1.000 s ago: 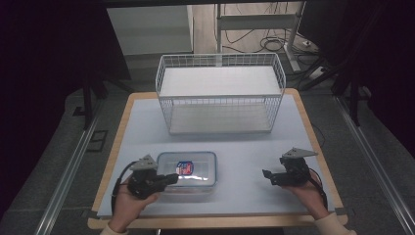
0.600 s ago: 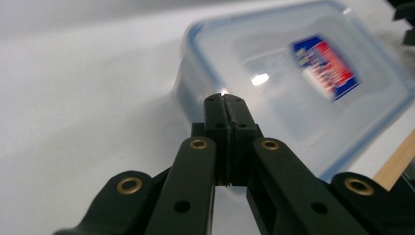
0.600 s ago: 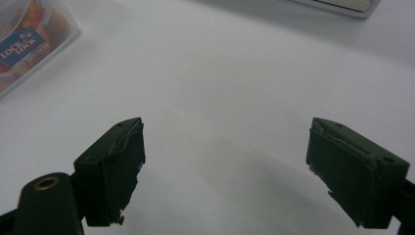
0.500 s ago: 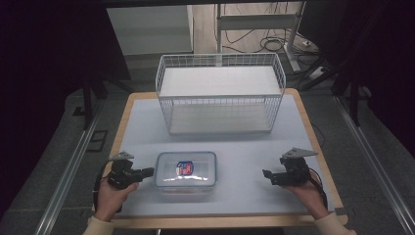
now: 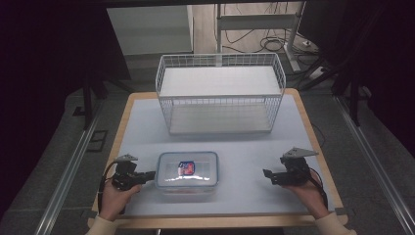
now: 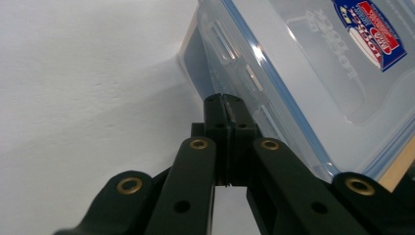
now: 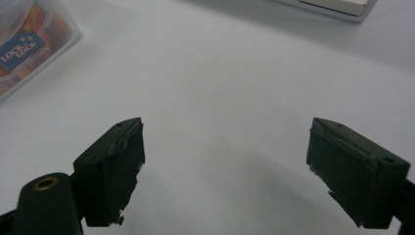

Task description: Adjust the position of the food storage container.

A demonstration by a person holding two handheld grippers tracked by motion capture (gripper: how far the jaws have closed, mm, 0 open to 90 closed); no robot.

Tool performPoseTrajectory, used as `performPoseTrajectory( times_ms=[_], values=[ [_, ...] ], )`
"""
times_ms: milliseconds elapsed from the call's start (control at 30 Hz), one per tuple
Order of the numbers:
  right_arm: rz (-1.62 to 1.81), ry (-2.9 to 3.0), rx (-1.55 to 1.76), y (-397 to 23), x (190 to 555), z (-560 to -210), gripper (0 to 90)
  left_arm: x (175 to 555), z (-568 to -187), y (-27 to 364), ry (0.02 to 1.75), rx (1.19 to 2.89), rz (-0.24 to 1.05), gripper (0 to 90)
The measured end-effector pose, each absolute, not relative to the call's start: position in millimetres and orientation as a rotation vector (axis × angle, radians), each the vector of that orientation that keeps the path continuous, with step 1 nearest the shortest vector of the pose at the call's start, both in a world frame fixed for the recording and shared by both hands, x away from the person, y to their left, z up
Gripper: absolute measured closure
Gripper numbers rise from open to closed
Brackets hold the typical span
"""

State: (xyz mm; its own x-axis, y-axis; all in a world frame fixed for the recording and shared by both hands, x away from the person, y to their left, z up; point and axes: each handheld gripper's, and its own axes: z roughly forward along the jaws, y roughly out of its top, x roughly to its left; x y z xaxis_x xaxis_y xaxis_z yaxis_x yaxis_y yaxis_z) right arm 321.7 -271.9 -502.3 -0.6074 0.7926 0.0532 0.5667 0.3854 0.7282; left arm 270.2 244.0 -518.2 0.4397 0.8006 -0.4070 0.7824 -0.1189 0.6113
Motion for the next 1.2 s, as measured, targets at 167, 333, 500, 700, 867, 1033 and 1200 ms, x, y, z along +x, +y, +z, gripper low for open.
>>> performPoseTrajectory(
  times_ms=[167, 333, 500, 700, 867, 1033, 1200],
  values=[
    [1.05, 2.346, 1.19, -271.0, 321.9, -502.5, 14.1, 272.2, -516.0, 227.4, 1.306, 1.92, 0.018, 89.9],
    [1.051, 2.344, 1.191, -271.4, 322.0, -502.2, 14.1, 277.5, -510.2, 211.1, 1.28, 1.923, 0.021, 89.9],
    [1.05, 2.349, 1.188, -270.9, 321.9, -502.3, 14.1, 285.6, -509.7, 195.7, 1.264, 1.926, 0.007, 90.0],
    [1.051, 2.355, 1.188, -270.7, 322.6, -502.8, 14.1, 289.6, -509.9, 182.4, 1.256, 1.923, 0.0, 90.0],
    [1.057, 2.357, 1.18, -269.6, 322.2, -502.1, 14.1, 293.0, -508.8, 165.6, 1.225, 1.936, -0.005, 90.0],
    [1.072, 2.337, 1.143, -267.8, 318.7, -498.2, 14.1, 296.3, -507.2, 159.6, 1.212, 1.935, -0.005, 89.9],
    [1.12, 2.298, 1.139, -268.9, 317.4, -496.2, 13.8, 293.5, -504.6, 165.9, 1.211, 1.92, 0.011, 89.8]
  ],
)
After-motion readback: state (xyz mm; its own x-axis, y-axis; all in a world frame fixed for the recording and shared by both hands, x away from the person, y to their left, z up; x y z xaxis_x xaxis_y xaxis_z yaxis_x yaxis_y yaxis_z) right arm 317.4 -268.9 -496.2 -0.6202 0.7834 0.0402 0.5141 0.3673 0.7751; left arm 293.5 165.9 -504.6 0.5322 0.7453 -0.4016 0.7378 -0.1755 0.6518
